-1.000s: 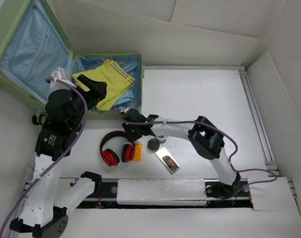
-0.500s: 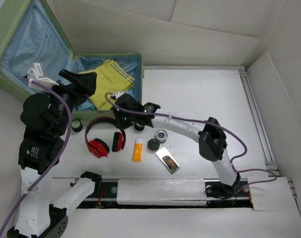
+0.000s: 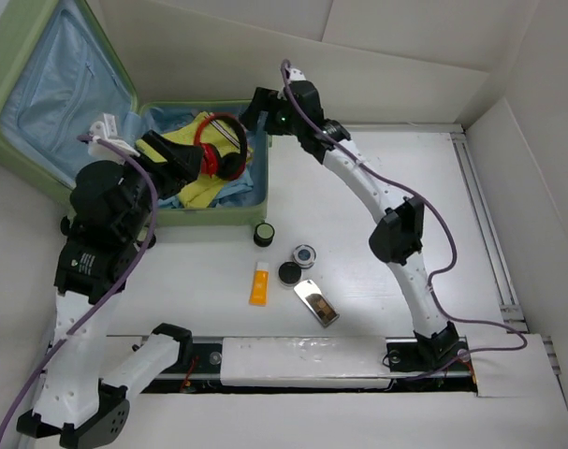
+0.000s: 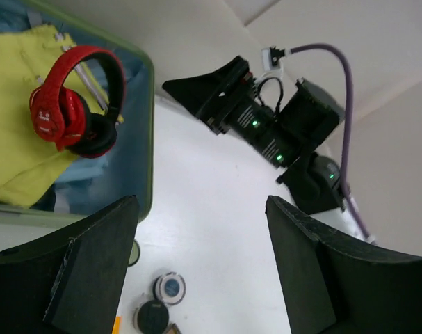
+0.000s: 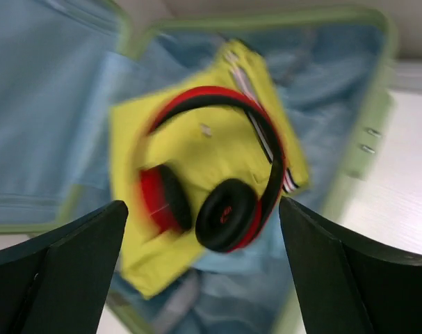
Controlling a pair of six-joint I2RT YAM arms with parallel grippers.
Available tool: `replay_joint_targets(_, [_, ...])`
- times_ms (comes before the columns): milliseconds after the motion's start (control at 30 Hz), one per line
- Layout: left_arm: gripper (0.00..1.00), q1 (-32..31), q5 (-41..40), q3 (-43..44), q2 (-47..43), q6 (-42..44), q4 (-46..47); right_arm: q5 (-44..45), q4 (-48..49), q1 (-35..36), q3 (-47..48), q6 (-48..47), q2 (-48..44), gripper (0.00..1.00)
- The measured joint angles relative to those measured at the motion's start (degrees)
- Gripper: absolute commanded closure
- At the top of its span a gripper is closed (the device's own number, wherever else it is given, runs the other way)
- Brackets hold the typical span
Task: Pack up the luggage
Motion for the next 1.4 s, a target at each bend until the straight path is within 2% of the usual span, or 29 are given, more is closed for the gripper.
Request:
replay_joint_targets(67, [0.3,0.0,0.63,-3.76,0.0,0.09,0.22,-1.22,-0.17,-2.54,-4.87,-0.22,-0.61,0.03])
replay_joint_targets(167, [0.3,0.02,1.86,-11.26,-0.24,0.33,0.9,-2.54,-1.62,-4.35,-16.28,-1.9,-4.83,0.19])
replay_joint_targets(267, [0.3,-1.46,2.91,-17.86,1.6,1.29,0.63,-3.21,-1.03,-4.61,-32.37,-4.2,-13.68,0.45])
replay_joint_targets(300, [0.3,-2.6,3.32,-19.56,2.97,1.66,0.81,-3.32,-1.07,-4.52,-37.64,-4.9,-17.44,0.68])
replay_joint_targets(333, [0.3,-4.15,3.74,-21.22,4.66,2.01,0.94,-3.21,-1.2,-4.42,-42.18,-5.86,-21.51,0.8])
replay_joint_targets(400, [0.29,-7.19,3.78,-24.5,7.96,2.51,1.73,-2.93,-1.73,-4.09,-48.74,-7.56,-29.73,0.93])
replay_joint_targets(433, [0.28,-8.46,3.78,-26.32,9.42,2.69,2.4,-2.43,-1.16,-3.76,-51.49,-8.31,-33.94,0.96])
replay_joint_targets(500, [0.28,-10.21,4.24,-29.2,12.22,2.99,3.23,-1.27,-0.33,-3.34,-57.51,-9.53,-43.32,0.95])
replay_joint_targets(600, [0.26,-11.04,4.5,-30.64,17.27,3.32,5.16,-0.46,0.94,-2.6,-67.45,-10.49,-56.74,0.63])
replay_joint_targets(633, [0.26,-11.32,4.0,-30.64,19.08,3.48,6.8,-0.44,0.7,-2.25,-70.49,-10.75,-60.52,0.45])
replay_joint_targets(767, [0.25,-15.32,2.97,-29.49,29.94,3.87,10.4,-0.39,0.15,-0.5,-80.08,-11.58,-68.52,0.31])
replay_joint_targets(867, [0.25,-17.46,2.99,-27.3,36.26,3.8,11.65,-0.72,-1.38,1.2,-85.5,-11.93,-69.2,0.28])
replay_joint_targets(1000, [0.25,-20.83,1.81,-23.89,38.1,3.61,11.61,-0.68,-4.96,2.97,-89.13,-11.96,-69.13,0.27])
replay_joint_targets(1167, [0.25,-31.67,0.52,-17.84,40.98,2.78,11.41,0.28,-7.34,3.32,-90.36,-11.93,-71.8,0.27])
replay_joint_targets(1267, [0.25,-36.63,0.33,-17.46,43.58,1.27,10.4,1.6,-8.39,3.32,-90.88,-12.11,-75.19,0.21])
replay_joint_targets(1400, [0.24,-37.73,-0.59,-19.41,44.83,-1.29,8.61,2.38,-10.58,2.95,-91.27,-12.22,-79.25,0.17])
